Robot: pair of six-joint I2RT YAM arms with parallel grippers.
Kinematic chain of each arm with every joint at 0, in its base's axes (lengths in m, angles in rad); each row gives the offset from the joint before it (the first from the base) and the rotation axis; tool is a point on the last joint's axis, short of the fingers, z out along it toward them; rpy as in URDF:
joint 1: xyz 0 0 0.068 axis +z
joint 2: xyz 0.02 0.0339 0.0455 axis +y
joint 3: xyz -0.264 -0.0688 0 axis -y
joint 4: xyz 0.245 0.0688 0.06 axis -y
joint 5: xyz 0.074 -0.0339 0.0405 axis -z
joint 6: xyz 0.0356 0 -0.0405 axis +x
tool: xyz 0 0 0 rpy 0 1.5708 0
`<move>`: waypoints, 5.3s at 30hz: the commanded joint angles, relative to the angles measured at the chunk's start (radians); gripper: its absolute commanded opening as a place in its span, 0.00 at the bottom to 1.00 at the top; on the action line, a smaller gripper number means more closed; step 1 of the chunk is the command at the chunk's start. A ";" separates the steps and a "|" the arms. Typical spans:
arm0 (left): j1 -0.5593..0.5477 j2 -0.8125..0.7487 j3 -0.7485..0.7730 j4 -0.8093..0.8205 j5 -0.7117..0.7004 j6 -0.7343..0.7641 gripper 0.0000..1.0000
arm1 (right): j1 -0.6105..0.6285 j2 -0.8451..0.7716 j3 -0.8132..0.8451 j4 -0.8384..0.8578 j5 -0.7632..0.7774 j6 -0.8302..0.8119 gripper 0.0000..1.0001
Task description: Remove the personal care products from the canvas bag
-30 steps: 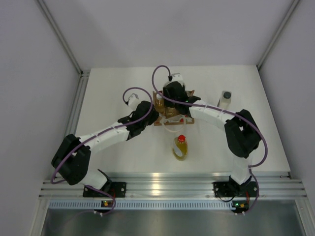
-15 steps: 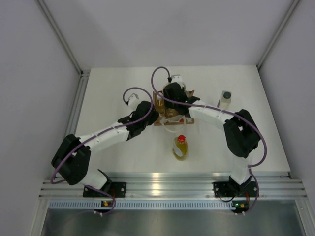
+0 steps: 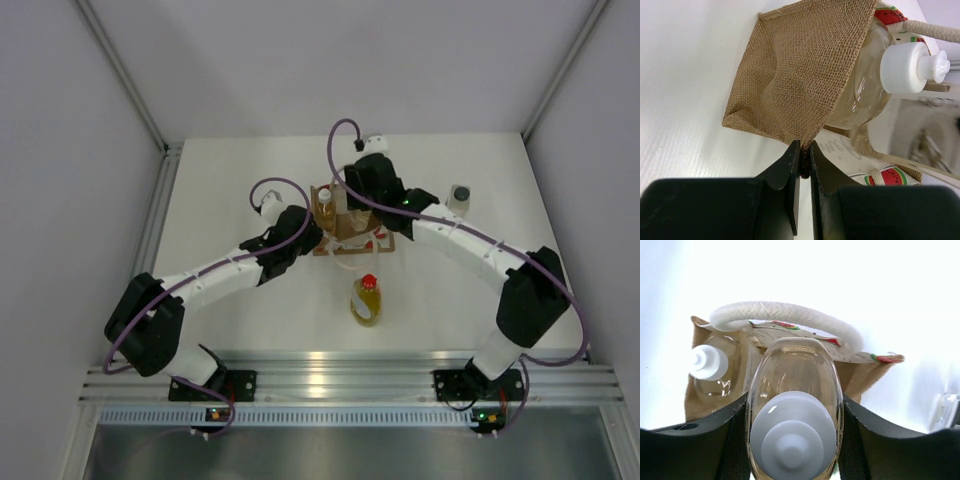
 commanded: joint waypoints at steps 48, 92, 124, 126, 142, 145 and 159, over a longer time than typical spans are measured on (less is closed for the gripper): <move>-0.013 0.011 0.011 -0.116 0.037 0.045 0.00 | -0.406 -0.373 -0.535 0.290 -0.256 -0.181 0.00; -0.011 -0.026 -0.013 -0.113 0.002 -0.015 0.00 | 0.109 0.007 0.026 0.175 -0.060 0.067 0.72; 0.015 -0.051 -0.049 -0.111 -0.006 -0.020 0.00 | 0.106 0.141 0.109 0.147 -0.098 0.069 0.68; 0.015 -0.049 -0.049 -0.113 -0.006 -0.018 0.00 | 0.106 0.109 0.092 0.158 -0.116 0.075 0.69; 0.015 -0.055 -0.047 -0.113 0.000 -0.023 0.00 | 0.097 0.122 0.069 0.147 -0.046 0.052 0.70; 0.013 -0.063 -0.047 -0.113 -0.001 -0.017 0.00 | 0.093 0.132 0.069 0.149 -0.038 0.061 0.69; 0.015 -0.052 -0.046 -0.113 0.004 -0.017 0.00 | 0.086 0.187 0.052 0.147 -0.032 0.080 0.66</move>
